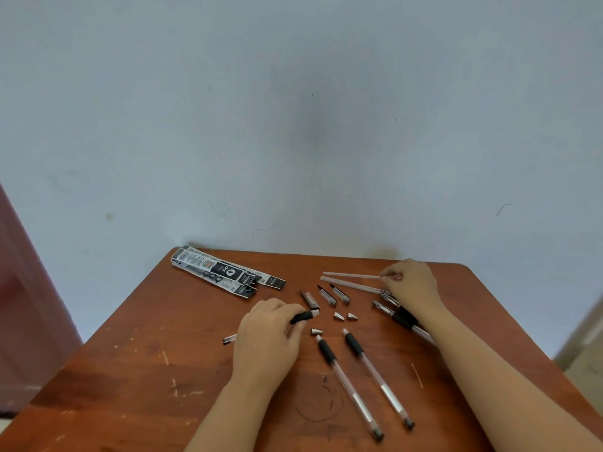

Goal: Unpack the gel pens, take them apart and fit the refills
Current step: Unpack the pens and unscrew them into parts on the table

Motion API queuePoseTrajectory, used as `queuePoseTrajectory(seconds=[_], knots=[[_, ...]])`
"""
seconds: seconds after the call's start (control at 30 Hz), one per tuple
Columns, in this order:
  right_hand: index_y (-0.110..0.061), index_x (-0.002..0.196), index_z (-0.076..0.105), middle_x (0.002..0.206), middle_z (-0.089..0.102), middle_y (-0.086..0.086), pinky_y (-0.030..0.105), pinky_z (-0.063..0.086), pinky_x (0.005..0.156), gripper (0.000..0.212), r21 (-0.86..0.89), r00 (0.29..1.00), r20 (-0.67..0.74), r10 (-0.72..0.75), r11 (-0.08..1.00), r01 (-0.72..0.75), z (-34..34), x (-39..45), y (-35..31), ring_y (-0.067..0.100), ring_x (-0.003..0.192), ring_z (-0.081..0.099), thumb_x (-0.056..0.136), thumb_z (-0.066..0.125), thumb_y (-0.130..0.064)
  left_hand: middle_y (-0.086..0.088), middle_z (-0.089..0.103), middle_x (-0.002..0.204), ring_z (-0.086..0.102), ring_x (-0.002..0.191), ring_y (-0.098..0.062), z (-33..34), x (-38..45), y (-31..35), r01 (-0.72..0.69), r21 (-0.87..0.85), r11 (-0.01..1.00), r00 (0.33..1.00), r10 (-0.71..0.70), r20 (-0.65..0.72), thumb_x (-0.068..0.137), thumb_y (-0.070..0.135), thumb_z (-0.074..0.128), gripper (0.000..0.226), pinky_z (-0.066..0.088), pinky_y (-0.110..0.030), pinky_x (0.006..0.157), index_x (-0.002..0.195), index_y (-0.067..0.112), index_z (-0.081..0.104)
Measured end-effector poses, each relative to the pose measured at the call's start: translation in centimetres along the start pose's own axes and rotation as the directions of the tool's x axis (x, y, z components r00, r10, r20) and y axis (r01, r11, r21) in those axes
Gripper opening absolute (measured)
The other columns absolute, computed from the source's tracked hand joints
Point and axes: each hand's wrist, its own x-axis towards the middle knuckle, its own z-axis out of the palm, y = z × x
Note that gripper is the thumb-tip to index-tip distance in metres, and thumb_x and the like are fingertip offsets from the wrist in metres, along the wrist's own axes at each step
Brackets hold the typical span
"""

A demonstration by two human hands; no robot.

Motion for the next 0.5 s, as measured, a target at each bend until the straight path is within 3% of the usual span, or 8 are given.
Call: queuePoseTrajectory(seconds=[0.27, 0.4, 0.5], knots=[[-0.02, 0.092, 0.069, 0.108, 0.066, 0.003, 0.044, 0.044, 0.094, 0.018, 0.071, 0.997, 0.059, 0.049, 0.996, -0.053, 0.8, 0.7, 0.2, 0.025, 0.109, 0.052, 0.085, 0.053, -0.022, 0.008, 0.059, 0.108, 0.048, 0.101, -0.006, 0.2, -0.1, -0.1, -0.004, 0.003, 1.0, 1.0, 0.004, 0.011, 0.089, 0.027, 0.053, 0.027, 0.032, -0.013, 0.084, 0.115, 0.025, 0.059], [-0.023, 0.097, 0.067, 0.117, 0.061, 0.0, 0.038, 0.037, 0.095, 0.02, -0.081, 0.986, 0.161, 0.05, 0.996, -0.038, 0.7, 1.0, 0.0, 0.023, 0.117, 0.046, 0.086, 0.05, -0.021, 0.006, 0.06, 0.107, 0.049, 0.101, -0.008, 0.2, -0.1, 0.1, -0.007, 0.021, 1.0, 1.0, 0.006, 0.013, 0.088, 0.025, 0.054, 0.027, 0.03, -0.013, 0.082, 0.114, 0.023, 0.06], [-0.025, 0.098, 0.066, 0.12, 0.06, -0.001, 0.038, 0.036, 0.096, 0.024, -0.096, 0.981, 0.188, 0.048, 0.995, -0.031, 0.6, 1.0, 0.1, 0.022, 0.118, 0.045, 0.086, 0.048, -0.017, 0.006, 0.059, 0.107, 0.048, 0.1, -0.007, 0.3, 0.0, 0.1, -0.015, 0.013, 1.0, 1.0, 0.015, 0.006, 0.088, 0.026, 0.053, 0.028, 0.029, -0.012, 0.081, 0.115, 0.023, 0.059]])
